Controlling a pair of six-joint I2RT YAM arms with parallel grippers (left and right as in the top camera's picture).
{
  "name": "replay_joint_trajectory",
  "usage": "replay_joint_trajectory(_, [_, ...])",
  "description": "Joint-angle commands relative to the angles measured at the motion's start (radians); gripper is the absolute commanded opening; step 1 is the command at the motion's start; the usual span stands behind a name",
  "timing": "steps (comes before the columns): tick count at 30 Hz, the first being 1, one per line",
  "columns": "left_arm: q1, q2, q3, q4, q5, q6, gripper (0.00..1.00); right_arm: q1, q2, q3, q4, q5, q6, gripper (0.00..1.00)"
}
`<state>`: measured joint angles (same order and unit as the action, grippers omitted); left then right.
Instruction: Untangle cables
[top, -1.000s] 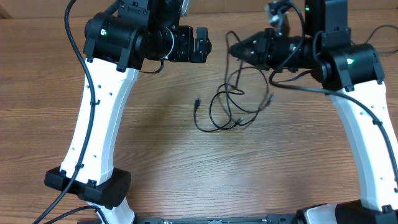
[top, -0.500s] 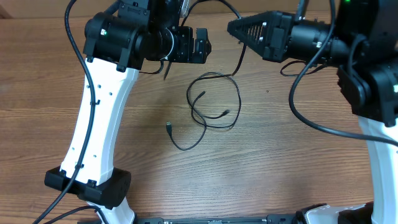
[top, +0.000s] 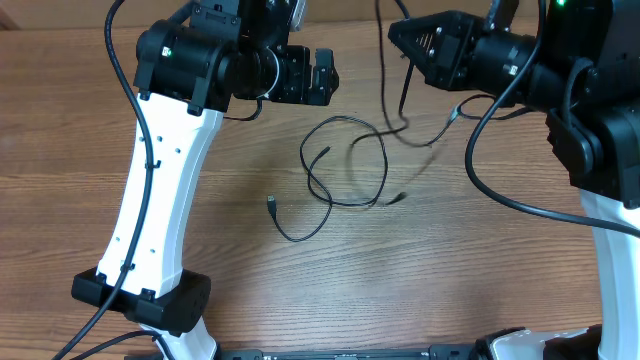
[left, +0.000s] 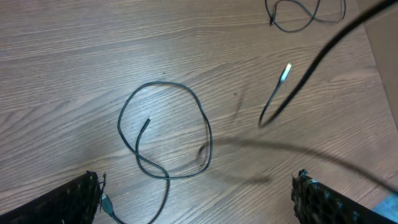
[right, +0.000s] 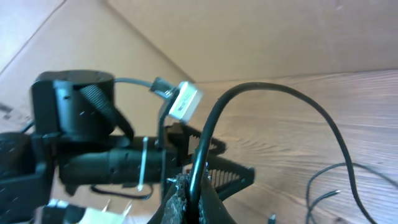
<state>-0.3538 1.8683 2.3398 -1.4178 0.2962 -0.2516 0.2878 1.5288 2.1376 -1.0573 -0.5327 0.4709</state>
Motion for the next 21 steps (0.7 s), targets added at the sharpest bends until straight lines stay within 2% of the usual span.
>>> replay_joint_trajectory(1, [-0.005,0.0,-0.003,-0.001,0.008,0.028,1.0,-0.003,-0.013,0.024,-0.008,0.151,-0.005,0.04])
replay_joint_trajectory(9, [-0.005,0.0,-0.003,-0.005,0.008,0.028,1.0,-0.01,-0.012,0.024,-0.085,0.531,-0.005,0.04])
replay_joint_trajectory(12, [-0.005,0.0,-0.003,-0.007,0.008,0.029,0.99,-0.049,-0.012,0.024,-0.108,0.609,-0.005,0.04])
replay_joint_trajectory(18, [-0.005,0.0,-0.003,-0.007,0.007,0.029,1.0,-0.205,-0.012,0.024,-0.127,0.626,-0.009,0.04])
replay_joint_trajectory(21, [-0.005,0.0,-0.003,-0.007,0.007,0.031,1.0,-0.362,-0.01,0.024,-0.115,0.626,-0.009,0.04])
